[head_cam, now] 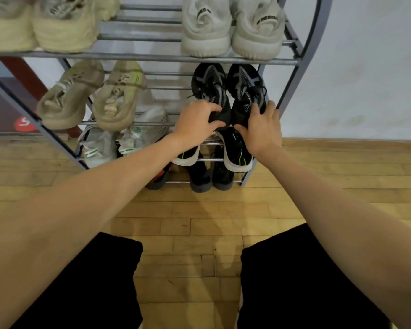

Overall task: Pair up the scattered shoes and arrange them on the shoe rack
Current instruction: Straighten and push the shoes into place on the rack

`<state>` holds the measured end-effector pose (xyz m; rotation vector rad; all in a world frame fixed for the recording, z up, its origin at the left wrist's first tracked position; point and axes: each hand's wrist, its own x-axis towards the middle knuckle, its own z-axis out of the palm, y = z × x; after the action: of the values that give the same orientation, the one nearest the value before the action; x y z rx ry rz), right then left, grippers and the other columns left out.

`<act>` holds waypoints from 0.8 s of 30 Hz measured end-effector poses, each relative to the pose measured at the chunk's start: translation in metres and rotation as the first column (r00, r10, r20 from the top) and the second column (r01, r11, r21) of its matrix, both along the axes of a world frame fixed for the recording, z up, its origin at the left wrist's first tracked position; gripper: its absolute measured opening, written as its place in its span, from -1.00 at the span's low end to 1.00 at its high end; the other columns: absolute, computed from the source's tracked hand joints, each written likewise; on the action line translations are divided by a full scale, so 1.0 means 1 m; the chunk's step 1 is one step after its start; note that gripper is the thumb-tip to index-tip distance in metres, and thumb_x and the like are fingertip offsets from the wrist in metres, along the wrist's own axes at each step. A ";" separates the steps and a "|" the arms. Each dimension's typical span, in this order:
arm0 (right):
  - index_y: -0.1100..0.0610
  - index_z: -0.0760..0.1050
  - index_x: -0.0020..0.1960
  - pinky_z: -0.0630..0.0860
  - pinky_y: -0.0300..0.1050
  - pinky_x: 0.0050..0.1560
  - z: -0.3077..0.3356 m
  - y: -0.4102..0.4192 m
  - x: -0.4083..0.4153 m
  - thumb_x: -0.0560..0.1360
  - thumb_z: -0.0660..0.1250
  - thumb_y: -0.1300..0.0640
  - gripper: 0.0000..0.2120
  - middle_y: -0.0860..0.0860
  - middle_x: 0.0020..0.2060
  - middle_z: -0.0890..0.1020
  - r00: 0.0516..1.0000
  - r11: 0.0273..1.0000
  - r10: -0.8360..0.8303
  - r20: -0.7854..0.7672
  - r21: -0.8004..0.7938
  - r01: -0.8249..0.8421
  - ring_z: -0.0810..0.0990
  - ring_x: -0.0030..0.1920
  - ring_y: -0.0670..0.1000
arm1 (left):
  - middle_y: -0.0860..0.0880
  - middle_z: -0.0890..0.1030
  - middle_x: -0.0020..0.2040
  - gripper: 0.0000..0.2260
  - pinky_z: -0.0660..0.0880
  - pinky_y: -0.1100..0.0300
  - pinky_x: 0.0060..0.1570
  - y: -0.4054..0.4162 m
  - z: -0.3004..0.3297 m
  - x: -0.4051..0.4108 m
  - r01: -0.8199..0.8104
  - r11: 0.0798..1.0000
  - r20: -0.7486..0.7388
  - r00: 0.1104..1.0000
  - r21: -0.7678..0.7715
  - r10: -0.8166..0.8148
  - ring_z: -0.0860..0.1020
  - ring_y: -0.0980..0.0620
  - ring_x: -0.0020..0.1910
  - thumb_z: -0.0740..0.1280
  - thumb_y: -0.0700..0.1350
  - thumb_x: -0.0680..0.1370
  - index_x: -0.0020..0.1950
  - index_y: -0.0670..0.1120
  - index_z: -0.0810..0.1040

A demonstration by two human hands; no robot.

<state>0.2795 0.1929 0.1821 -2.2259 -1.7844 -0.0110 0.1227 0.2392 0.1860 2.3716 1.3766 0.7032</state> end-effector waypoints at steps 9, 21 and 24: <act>0.37 0.26 0.40 0.35 0.22 0.29 -0.001 -0.028 -0.074 0.40 0.35 0.25 -0.39 0.43 0.35 0.29 0.923 0.923 0.342 0.178 0.122 -0.366 0.31 0.32 0.42 | -0.17 0.53 0.16 -0.71 0.37 0.15 0.04 -0.011 0.033 -0.131 -0.167 0.964 0.004 0.986 0.205 0.169 0.52 -0.13 0.12 0.28 -0.20 0.53 0.25 -0.15 0.53; 0.07 -0.16 0.57 0.10 0.25 0.48 0.005 0.041 -0.228 0.48 0.35 -0.14 -0.09 0.39 0.50 0.00 0.829 0.861 0.499 -0.252 0.032 -0.508 -0.07 0.53 0.34 | -0.29 0.46 0.26 -0.61 0.45 -0.14 0.17 -0.010 0.001 -0.275 -0.445 0.892 -0.194 0.871 0.083 0.452 0.43 -0.29 0.27 0.32 -0.18 0.50 0.29 -0.30 0.45; -0.06 -0.04 0.56 0.23 0.21 0.45 -0.001 0.070 -0.249 0.39 0.37 -0.26 -0.09 0.31 0.48 0.13 0.835 0.877 0.447 -0.321 -0.027 -0.480 0.10 0.49 0.33 | -0.26 0.39 0.38 -0.51 0.40 -0.15 0.27 -0.001 -0.003 -0.286 -0.396 0.913 -0.193 0.892 0.101 0.409 0.36 -0.27 0.36 0.34 -0.20 0.50 0.42 -0.20 0.38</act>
<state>0.0310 0.2629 0.1809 -1.6736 -2.1244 0.5141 -0.1635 0.2378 0.1829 2.2761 2.0032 0.6109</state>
